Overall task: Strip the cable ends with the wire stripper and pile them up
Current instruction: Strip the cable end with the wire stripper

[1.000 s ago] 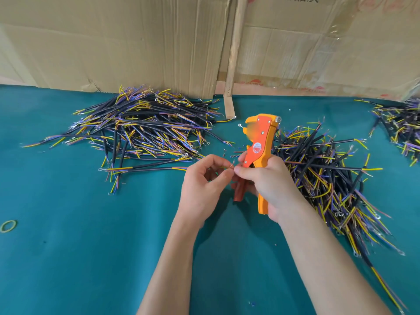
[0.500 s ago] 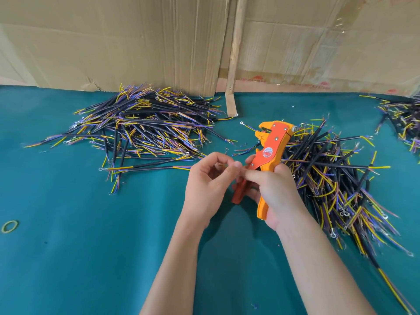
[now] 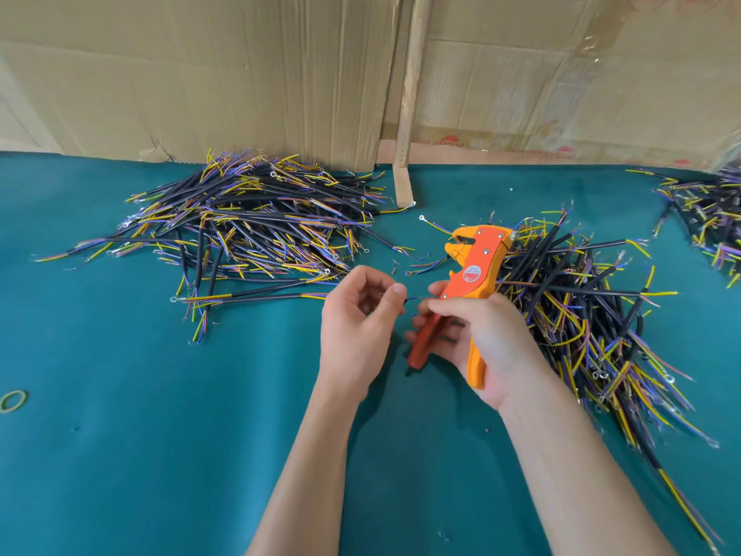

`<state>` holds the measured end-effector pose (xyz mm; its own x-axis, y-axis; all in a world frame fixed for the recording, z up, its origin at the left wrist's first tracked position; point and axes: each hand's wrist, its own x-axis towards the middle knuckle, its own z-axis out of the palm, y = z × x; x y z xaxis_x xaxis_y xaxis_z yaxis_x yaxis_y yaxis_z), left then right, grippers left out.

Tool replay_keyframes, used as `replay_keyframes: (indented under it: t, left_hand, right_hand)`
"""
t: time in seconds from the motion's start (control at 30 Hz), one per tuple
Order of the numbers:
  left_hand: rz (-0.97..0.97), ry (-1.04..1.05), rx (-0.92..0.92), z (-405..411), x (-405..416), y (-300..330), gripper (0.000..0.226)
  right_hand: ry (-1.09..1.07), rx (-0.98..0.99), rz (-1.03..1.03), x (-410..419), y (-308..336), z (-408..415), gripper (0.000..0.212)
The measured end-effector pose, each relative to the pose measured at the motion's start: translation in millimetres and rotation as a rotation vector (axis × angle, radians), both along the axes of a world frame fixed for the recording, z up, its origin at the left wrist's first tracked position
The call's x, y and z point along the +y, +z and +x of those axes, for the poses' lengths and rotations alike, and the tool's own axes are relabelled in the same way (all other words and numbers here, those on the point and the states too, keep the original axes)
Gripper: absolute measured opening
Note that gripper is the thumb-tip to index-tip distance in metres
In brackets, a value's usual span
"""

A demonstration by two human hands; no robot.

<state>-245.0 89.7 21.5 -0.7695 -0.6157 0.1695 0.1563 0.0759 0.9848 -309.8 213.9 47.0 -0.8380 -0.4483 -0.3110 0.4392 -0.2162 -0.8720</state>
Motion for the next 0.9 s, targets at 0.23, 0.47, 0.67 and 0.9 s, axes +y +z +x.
replay_keyframes:
  t: [0.23, 0.47, 0.67, 0.9]
  left_hand:
    - [-0.032, 0.058, 0.068, -1.7, -3.2, -4.3, 0.013]
    - [-0.067, 0.045, 0.074, -0.4, -6.0, -6.7, 0.012]
    - [-0.072, -0.011, 0.066, 0.4, -4.7, -3.5, 0.015]
    - [-0.076, -0.042, 0.069, 1.3, -4.7, -3.7, 0.015]
  right_hand:
    - [0.393, -0.198, 0.008, 46.6, -1.0, 13.6, 0.043]
    - [0.59, -0.187, -0.118, 51.2, 1.2, 17.3, 0.035]
    - [0.624, -0.148, -0.112, 51.5, 2.0, 19.9, 0.037]
    - [0.587, -0.142, -0.112, 49.0, 1.1, 21.3, 0.027]
